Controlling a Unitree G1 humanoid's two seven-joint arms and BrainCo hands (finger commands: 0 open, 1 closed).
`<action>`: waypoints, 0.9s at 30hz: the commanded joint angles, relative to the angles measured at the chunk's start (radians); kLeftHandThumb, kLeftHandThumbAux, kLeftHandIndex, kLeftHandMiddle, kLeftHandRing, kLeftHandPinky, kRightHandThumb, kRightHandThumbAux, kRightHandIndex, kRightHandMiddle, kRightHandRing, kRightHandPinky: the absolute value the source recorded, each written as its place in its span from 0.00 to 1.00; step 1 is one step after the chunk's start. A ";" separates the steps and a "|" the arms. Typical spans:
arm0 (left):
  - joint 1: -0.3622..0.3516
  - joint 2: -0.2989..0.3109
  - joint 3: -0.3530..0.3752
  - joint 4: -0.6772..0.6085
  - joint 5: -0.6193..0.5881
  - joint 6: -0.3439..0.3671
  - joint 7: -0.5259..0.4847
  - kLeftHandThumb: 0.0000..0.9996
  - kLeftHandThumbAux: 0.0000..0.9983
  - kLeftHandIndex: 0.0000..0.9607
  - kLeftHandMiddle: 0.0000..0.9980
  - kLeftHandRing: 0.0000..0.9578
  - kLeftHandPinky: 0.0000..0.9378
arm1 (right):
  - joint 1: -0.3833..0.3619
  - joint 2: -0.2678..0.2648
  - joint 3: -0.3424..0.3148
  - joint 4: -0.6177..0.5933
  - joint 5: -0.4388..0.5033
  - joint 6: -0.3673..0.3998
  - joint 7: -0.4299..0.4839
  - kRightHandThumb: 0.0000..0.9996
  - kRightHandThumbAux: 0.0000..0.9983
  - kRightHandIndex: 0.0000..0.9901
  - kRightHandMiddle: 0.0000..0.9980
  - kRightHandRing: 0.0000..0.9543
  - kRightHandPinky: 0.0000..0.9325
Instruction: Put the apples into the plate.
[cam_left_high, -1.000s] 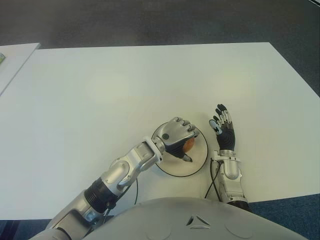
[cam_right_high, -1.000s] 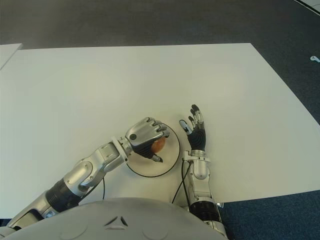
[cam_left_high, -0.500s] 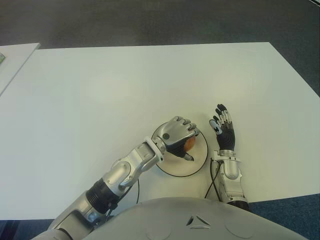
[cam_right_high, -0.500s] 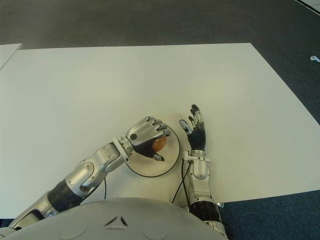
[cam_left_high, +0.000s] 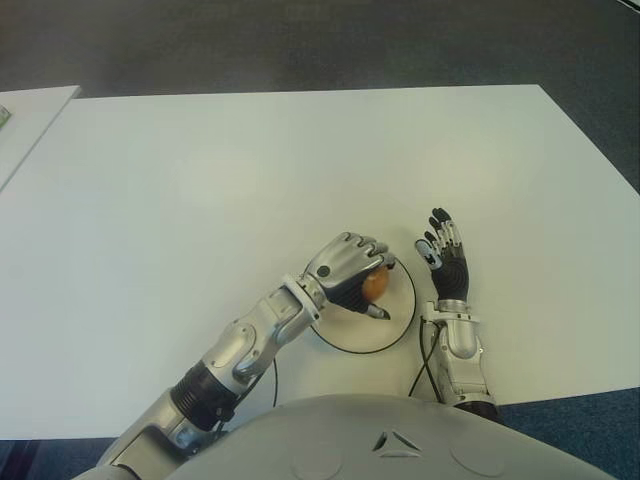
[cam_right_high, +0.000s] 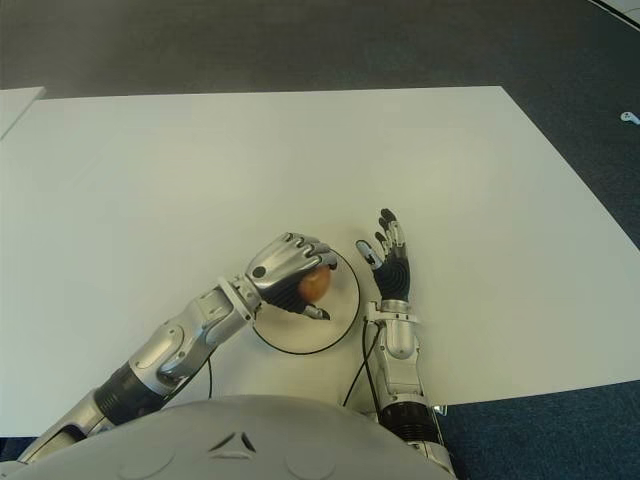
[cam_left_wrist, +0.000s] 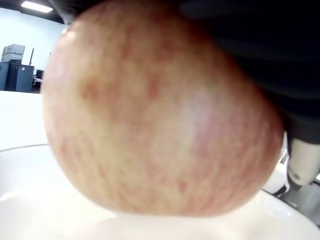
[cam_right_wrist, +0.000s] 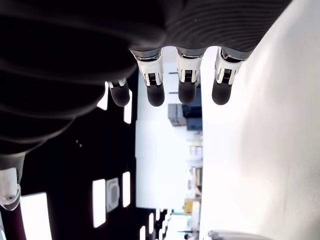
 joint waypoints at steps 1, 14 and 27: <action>-0.006 0.013 0.004 0.026 0.011 -0.020 0.035 0.30 0.42 0.24 0.28 0.26 0.25 | 0.081 0.017 0.013 0.130 -0.003 0.040 0.017 0.07 0.49 0.00 0.00 0.00 0.00; 0.011 0.010 0.008 -0.021 -0.009 0.012 -0.047 0.12 0.39 0.00 0.01 0.00 0.00 | 0.069 0.035 -0.010 0.142 0.073 0.057 0.091 0.12 0.51 0.00 0.00 0.00 0.00; 0.015 0.023 0.014 -0.035 -0.016 0.000 -0.049 0.08 0.35 0.00 0.00 0.00 0.00 | 0.073 0.042 -0.021 0.118 0.093 0.102 0.108 0.12 0.51 0.00 0.00 0.00 0.00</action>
